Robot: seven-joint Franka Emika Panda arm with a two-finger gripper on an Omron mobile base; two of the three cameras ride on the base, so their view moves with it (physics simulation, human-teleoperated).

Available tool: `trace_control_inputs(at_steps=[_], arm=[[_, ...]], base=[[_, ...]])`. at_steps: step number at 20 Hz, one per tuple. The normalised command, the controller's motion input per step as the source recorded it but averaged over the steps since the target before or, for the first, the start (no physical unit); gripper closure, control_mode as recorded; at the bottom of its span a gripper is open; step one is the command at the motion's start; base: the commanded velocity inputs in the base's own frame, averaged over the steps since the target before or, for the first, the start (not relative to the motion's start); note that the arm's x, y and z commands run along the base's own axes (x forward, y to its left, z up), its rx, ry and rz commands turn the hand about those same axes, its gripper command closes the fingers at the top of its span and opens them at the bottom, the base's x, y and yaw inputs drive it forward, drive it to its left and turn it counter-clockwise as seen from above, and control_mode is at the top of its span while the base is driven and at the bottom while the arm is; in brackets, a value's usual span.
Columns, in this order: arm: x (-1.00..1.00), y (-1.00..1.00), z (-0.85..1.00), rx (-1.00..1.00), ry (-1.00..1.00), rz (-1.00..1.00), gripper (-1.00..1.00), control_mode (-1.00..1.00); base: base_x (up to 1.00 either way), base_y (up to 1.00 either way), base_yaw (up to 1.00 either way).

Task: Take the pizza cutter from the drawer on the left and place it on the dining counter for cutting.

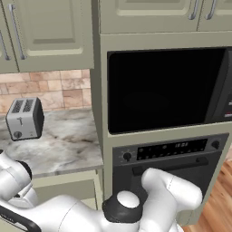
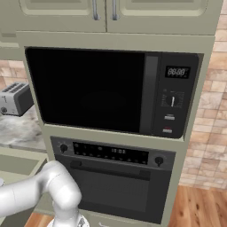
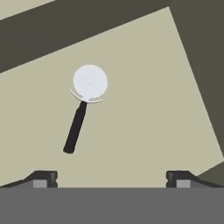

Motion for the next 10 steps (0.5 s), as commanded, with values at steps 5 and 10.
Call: trace_control_inputs(at_steps=[5, 10], arm=[[0.01, 0.00, -0.13, 0.00, 0.00, 0.01, -1.00, -1.00], [0.07, 0.00, -0.04, 0.00, 0.00, 0.00, -1.00, -1.00]], base=[[0.00, 0.00, 0.00], [0.00, 0.00, 0.00]])
